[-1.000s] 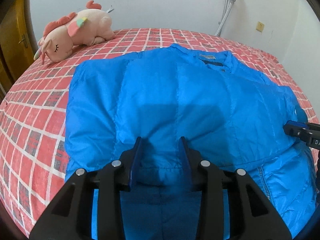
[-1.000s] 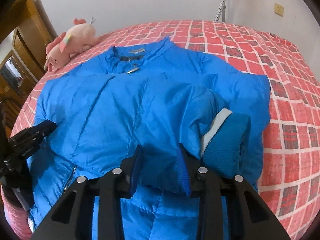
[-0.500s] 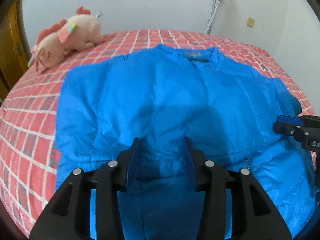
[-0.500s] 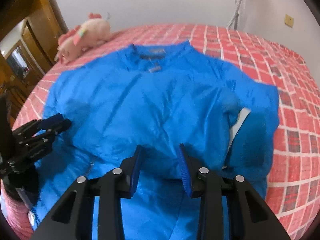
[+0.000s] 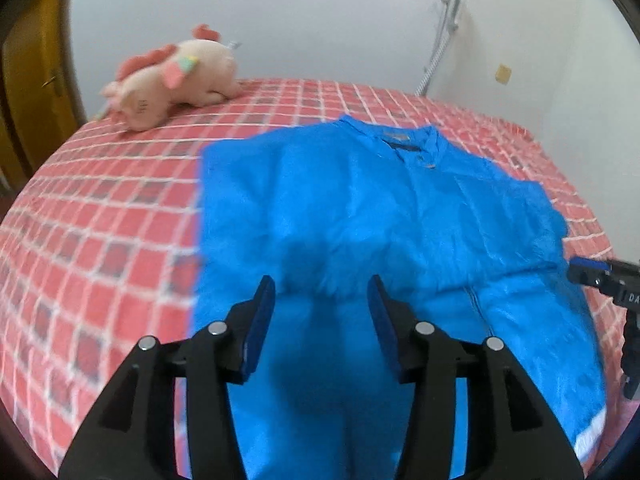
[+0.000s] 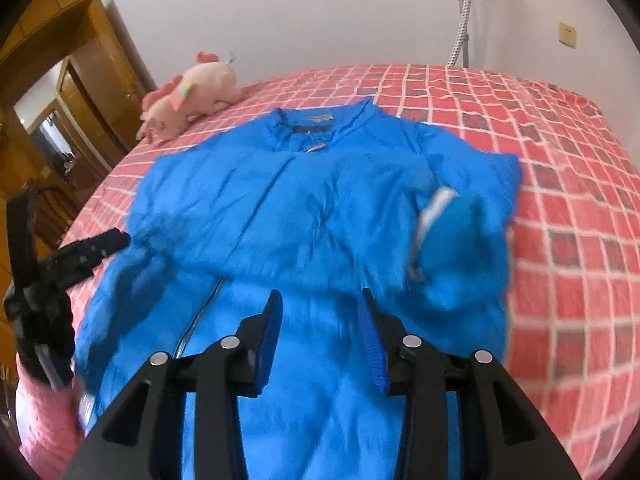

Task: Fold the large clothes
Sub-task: 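Move both tools to the jacket hem with the white mesh panel, then grasp the hem with both tools and lift it toward the collar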

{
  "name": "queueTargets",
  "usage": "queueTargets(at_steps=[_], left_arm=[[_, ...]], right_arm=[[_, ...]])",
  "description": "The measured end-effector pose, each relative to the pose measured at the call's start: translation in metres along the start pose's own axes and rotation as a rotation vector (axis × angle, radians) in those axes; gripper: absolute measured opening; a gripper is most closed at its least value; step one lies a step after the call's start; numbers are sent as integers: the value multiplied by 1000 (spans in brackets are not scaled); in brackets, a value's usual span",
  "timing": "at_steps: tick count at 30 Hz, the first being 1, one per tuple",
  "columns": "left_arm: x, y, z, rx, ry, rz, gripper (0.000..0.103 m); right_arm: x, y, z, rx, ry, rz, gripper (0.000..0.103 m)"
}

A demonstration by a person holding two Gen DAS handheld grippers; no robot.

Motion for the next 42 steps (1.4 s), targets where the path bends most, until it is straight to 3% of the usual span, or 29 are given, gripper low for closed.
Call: queueTargets(at_steps=[4, 10, 20, 29, 32, 34, 39, 42], left_arm=[[-39, -38, 37, 101, -1, 15, 63], [-116, -83, 67, 116, -41, 83, 74], [-194, -107, 57, 27, -124, 156, 81], [-211, -95, 33, -62, -129, 199, 81], [-213, -90, 26, -65, -118, 199, 80], [-212, -89, 23, -78, -128, 195, 72], [-210, -92, 17, -119, -166, 188, 50], [-210, -92, 15, -126, -159, 186, 49]], right_arm=[[-47, -34, -9, -11, 11, 6, 46], [-111, -77, -24, -47, 42, -1, 53], [-190, -102, -15, -9, 91, 61, 61], [-219, -83, -5, 89, 142, 114, 61], [-219, -78, -4, 103, 152, 112, 62], [-216, -77, -4, 115, 165, 104, 60], [-214, -69, 3, 164, 165, 111, 37], [-214, -65, 2, 205, 187, 117, 36]])
Point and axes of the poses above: each gripper's, at about its wrist camera, not at the fingertips, and y roughly the way its jaws point, z to its left, x to its top, the point moved 10 cm from there along y, roughly the way its jaws point, and after that the axes turned 3 degrees about x, right-handed, at the moved point
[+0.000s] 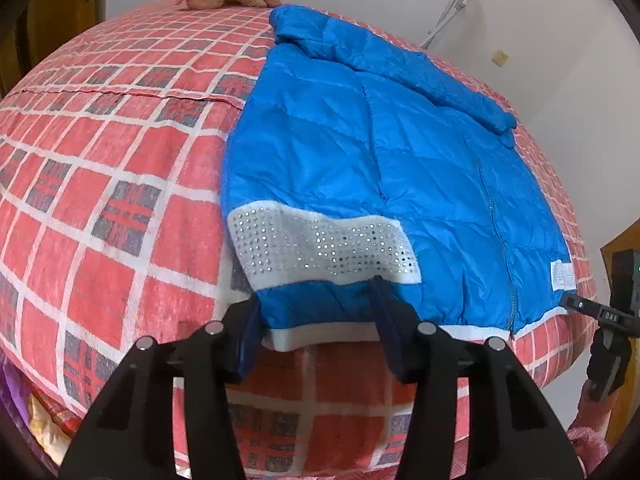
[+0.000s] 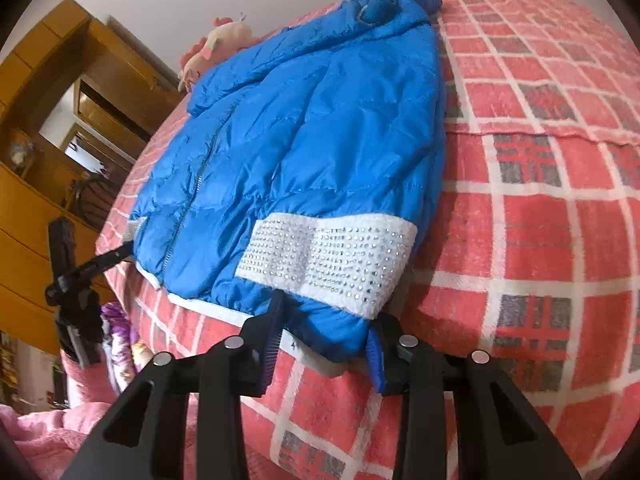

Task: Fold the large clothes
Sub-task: 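Grasp the hem with both tools and lift it toward the collar, then lay the lifted hem over the collar and open both tools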

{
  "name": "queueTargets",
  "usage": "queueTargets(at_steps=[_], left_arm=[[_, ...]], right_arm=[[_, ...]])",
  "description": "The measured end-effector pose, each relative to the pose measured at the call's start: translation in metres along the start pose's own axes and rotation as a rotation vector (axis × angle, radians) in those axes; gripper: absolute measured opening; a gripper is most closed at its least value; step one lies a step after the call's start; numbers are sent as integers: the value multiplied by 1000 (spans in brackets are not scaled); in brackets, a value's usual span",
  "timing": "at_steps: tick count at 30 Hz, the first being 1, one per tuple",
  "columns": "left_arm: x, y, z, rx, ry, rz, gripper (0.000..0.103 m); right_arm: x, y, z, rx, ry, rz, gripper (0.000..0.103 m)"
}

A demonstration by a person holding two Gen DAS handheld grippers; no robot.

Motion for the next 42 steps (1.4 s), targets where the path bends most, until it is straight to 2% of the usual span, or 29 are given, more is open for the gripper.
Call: queueTargets(at_steps=[2, 5, 7, 9, 10, 15, 24, 28, 31, 36, 42], left_arm=[[-1, 4, 1, -18, -5, 5, 49], [0, 4, 1, -15, -5, -9, 45], [1, 2, 2, -4, -24, -21, 27], [4, -4, 3, -14, -44, -36, 16], [5, -9, 2, -24, -50, -46, 14], [1, 1, 6, -12, -30, -29, 14], [8, -14, 3, -98, -89, -74, 7], [28, -40, -9, -180, -87, -133, 7], [50, -59, -22, -198, -48, -186, 7], [95, -78, -44, -204, 17, -265, 7], [163, -85, -54, -195, 35, -357, 7]], right_arm=[[0, 2, -2, 22, 7, -6, 34], [0, 0, 0, 13, -10, -19, 23], [3, -5, 2, 19, -19, -37, 14], [7, -12, 9, 30, -45, -67, 11], [8, -15, 12, 30, -59, -79, 11], [2, 2, 1, -12, -55, -27, 11], [13, -17, 13, 40, -76, -81, 8], [30, -43, 28, 90, -100, -134, 8], [52, -59, 42, 103, -133, -173, 8], [96, -83, 60, 101, -172, -236, 8], [165, -99, 58, 106, -142, -283, 8]])
Point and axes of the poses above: each gripper's, at about its wrist camera, not at the fingertips, and y roughly the way its jaws point, z to its left, x to its top, the point moved 10 cm from there along y, roughly the way its jaws point, and after that the axes turned 3 degrees about x, right-handed, at the moved point
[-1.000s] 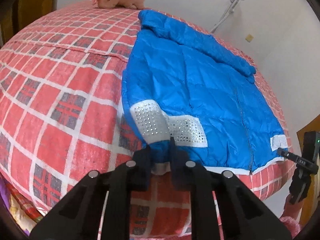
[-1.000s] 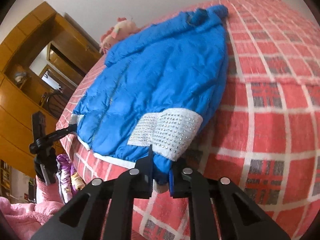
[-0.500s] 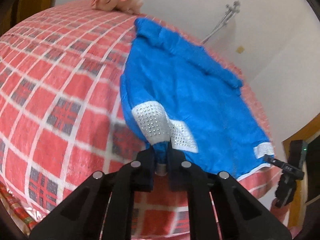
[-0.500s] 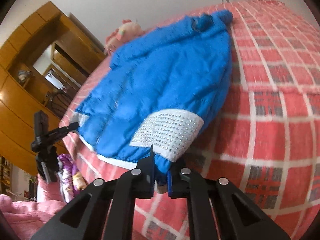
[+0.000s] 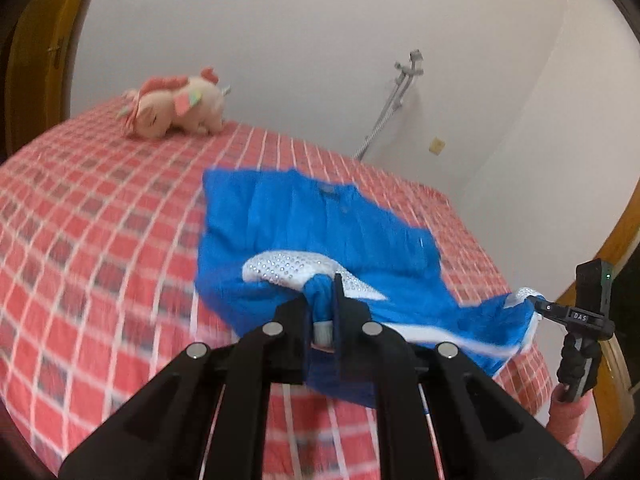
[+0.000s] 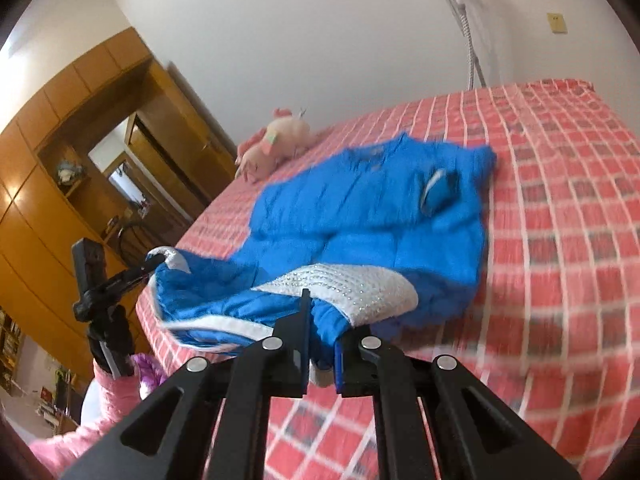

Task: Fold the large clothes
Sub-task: 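Lay the lifted hem over the collar and open both tools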

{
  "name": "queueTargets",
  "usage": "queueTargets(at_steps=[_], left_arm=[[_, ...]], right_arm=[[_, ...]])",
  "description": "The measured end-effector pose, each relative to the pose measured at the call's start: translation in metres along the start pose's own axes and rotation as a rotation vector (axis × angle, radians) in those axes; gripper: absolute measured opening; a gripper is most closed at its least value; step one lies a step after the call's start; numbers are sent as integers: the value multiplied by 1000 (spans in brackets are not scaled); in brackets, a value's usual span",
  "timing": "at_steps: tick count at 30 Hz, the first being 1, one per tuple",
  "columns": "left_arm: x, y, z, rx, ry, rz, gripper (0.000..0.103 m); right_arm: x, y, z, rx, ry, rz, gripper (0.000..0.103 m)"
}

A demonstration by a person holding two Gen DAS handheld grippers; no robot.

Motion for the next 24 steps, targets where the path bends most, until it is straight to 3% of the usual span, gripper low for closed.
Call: queueTargets(at_steps=[5, 13, 24], left_arm=[[49, 34, 0, 5, 4, -31, 7], [101, 104, 15, 24, -36, -18, 8], [114, 208, 53, 63, -84, 80, 9]], right_arm=[[56, 22, -20, -9, 55, -10, 8], [110, 75, -65, -28, 147, 7, 8], [138, 149, -131, -46, 267, 66, 8]])
Point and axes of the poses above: each gripper's, at about its wrist camera, not at the fingertips, and y roughly the way its jaws point, z to its left, x to its top, the point moved 10 cm from there along y, roughly the way its jaws point, and after that the axes turned 3 degrees about x, right-handed, at the moved point
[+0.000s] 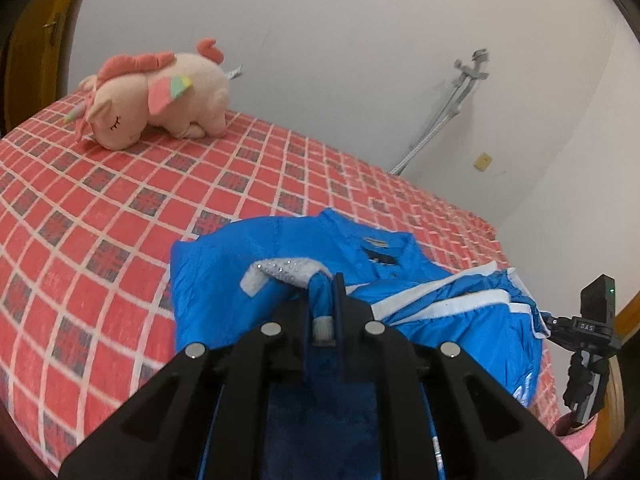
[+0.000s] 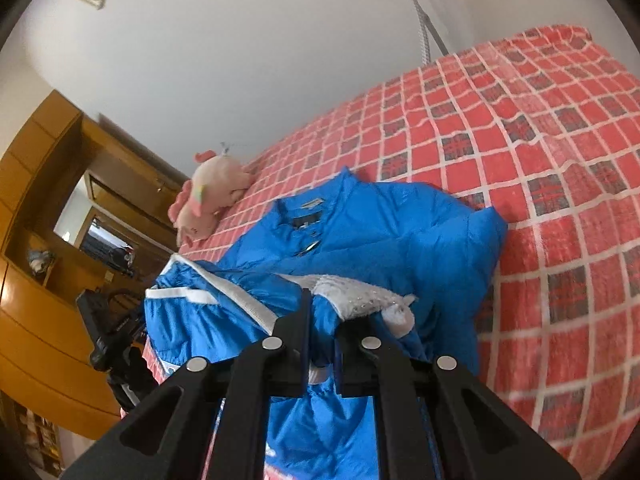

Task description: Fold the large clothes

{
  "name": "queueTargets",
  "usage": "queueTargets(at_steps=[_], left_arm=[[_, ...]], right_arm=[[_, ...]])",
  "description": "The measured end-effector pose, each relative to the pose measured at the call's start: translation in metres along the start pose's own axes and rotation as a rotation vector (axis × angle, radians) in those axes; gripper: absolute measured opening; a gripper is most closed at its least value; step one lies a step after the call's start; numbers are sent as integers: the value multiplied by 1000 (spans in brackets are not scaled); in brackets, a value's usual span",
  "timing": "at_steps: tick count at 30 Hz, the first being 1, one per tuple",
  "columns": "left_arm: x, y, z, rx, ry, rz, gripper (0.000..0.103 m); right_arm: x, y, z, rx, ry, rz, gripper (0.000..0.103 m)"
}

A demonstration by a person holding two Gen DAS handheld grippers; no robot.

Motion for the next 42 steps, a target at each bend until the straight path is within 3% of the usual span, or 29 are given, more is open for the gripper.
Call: queueTargets(at_steps=[7, 13, 16, 17, 18, 19, 20, 22, 26, 29, 32, 33, 36, 39, 42], left_arm=[[-7, 63, 21, 41, -4, 73, 10], [-8, 76, 27, 19, -25, 86, 13], [-9, 66, 24, -4, -39, 93, 18], [-9, 59, 23, -18, -50, 95, 20], [-8, 54, 22, -27, -57, 93, 30], [-6, 44, 22, -24, -59, 82, 47], [-3, 31, 24, 1, -48, 59, 53], [1, 13, 29, 56, -16, 26, 60], [-9, 0, 45, 197, 58, 90, 72], [-26, 9, 44, 166, 92, 173, 75], [-37, 21, 40, 157, 115, 221, 76], [-40, 23, 38, 153, 118, 227, 73], [-49, 31, 32, 136, 125, 254, 41], [-47, 30, 26, 149, 156, 214, 16], [-30, 20, 16, 142, 153, 123, 8]], right_arm=[[7, 38, -40, -7, 70, 31, 8], [4, 46, -50, -1, 64, 58, 10], [1, 36, -38, -11, 18, 53, 20], [0, 31, -32, -15, -9, 51, 29], [-1, 27, -27, -14, -23, 49, 46], [-2, 19, -22, -30, -46, 37, 57], [-1, 11, -18, -60, -78, 14, 71], [0, 1, -13, -122, -144, -12, 71], [-5, 4, -26, -196, -149, 26, 71], [-13, 19, -41, -240, -143, 81, 71], [-21, 30, -40, -261, -184, 117, 57], [-22, 30, -40, -282, -205, 115, 45], [-23, 27, -34, -306, -253, 95, 20], [-20, 20, -28, -302, -269, 63, 13], [-11, 8, -19, -283, -270, 3, 10]])
Point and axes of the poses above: each gripper's, at about its wrist camera, not at the fingertips, and y roughly the way its jaws point, z to its left, x to its top, the point moved 10 cm from there along y, roughly the way its jaws point, and after that the axes turned 3 degrees about x, right-handed, at the moved point
